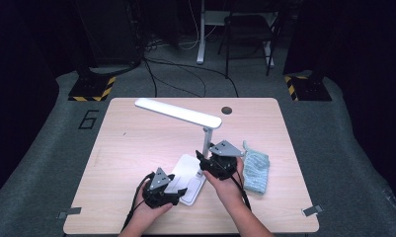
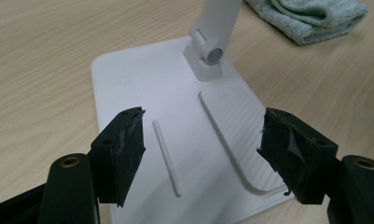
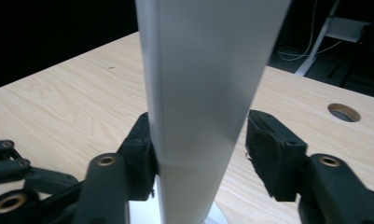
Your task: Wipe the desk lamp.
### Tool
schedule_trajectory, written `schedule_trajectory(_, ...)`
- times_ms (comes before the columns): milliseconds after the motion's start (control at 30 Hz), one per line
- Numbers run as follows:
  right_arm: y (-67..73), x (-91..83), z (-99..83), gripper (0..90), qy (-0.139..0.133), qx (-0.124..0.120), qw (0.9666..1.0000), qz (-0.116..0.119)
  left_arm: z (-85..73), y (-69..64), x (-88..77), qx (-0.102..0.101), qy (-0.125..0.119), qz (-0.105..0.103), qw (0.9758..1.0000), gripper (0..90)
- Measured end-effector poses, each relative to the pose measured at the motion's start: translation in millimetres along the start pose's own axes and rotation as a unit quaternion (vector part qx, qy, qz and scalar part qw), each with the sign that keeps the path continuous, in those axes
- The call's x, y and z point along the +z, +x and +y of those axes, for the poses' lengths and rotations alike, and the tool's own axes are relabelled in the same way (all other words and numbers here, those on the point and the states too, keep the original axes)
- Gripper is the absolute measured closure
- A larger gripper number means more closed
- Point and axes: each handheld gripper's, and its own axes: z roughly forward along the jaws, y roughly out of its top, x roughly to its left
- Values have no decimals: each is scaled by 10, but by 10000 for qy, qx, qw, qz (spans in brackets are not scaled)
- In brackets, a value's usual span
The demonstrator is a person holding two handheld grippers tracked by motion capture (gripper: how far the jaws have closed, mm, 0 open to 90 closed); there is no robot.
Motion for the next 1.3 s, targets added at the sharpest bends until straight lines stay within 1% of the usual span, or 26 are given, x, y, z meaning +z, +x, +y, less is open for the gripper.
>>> schedule_trajectory(133,-12,-62,-53,448,-104,47,9999,-104,3,64,-38,-50,-76,89,9999,303)
schedule_trajectory(167,-14,-80,-64,451,-112,92,9998,-105,2,70,-45,-111,-83,101,9999,304)
schedule_trajectory(200,-22,-101,-75,451,-117,120,9998,-132,4,87,-52,-89,-100,117,9998,304)
schedule_trajectory(300,-56,-162,-107,439,-141,150,9992,-341,-1,108,-56,-133,-100,137,9998,304)
schedule_trajectory(333,-71,-174,-115,454,-148,176,9990,-393,-2,115,-57,-137,-72,107,9998,304)
schedule_trajectory(367,-97,-176,-122,523,-182,199,9991,-316,-4,117,-54,-143,-63,107,9998,306)
schedule_trajectory(400,-121,-181,-122,557,-166,234,9995,-158,-4,120,-52,-142,-54,102,9998,306)
schedule_trajectory(533,-186,-150,-91,565,-86,299,9995,32,-7,122,-45,-185,-108,148,9997,306)
schedule_trajectory(567,-187,-137,-82,567,-77,324,9994,52,-5,132,-52,-168,-68,122,9998,307)
schedule_trajectory(700,-190,-71,-42,572,-54,234,9996,121,-7,163,-67,-215,-73,130,9997,309)
schedule_trajectory(733,-175,-55,-30,572,-37,257,9995,155,-9,173,-70,-222,-93,146,9996,311)
schedule_trajectory(767,-162,-35,-21,572,-40,195,9997,161,-9,183,-78,-249,-81,145,9996,312)
schedule_trajectory(833,-99,3,1,570,4,166,9995,275,-12,201,-84,-309,-106,164,9993,313)
schedule_trajectory(900,-36,54,28,570,15,-5,9988,486,-17,217,-91,-356,-115,174,9991,313)
schedule_trajectory(933,13,78,39,570,35,16,9984,566,-19,227,-97,-327,-100,208,9992,313)
schedule_trajectory(967,50,102,49,569,26,-46,9979,649,-22,234,-99,-353,-113,211,9991,313)
schedule_trajectory(1000,84,122,57,568,16,-99,9971,748,-22,249,-109,-301,-87,221,9993,313)
schedule_trajectory(1033,114,137,63,567,30,-158,9962,855,-25,251,-110,-367,-117,237,9990,314)
schedule_trajectory(1067,141,146,63,568,9,-209,9956,913,-26,264,-118,-330,-115,267,9990,315)
schedule_trajectory(1100,164,144,60,562,-9,-248,9959,868,-27,270,-125,-379,-109,253,9989,315)
schedule_trajectory(1133,177,137,59,528,-18,-285,9967,763,-29,282,-132,-342,-120,279,9990,315)
schedule_trajectory(1167,186,126,54,481,-18,-249,9978,611,-31,286,-138,-394,-124,270,9988,315)
schedule_trajectory(1200,175,115,50,470,-20,-284,9981,548,-33,294,-141,-379,-150,316,9987,315)
schedule_trajectory(1233,170,108,43,470,-23,-218,9986,478,-33,300,-149,-434,-136,287,9986,315)
schedule_trajectory(1267,162,94,37,473,-26,-175,9990,418,-33,309,-156,-410,-128,301,9986,315)
schedule_trajectory(1300,152,81,29,494,-59,-179,9992,350,-37,310,-150,-449,-188,342,9982,315)
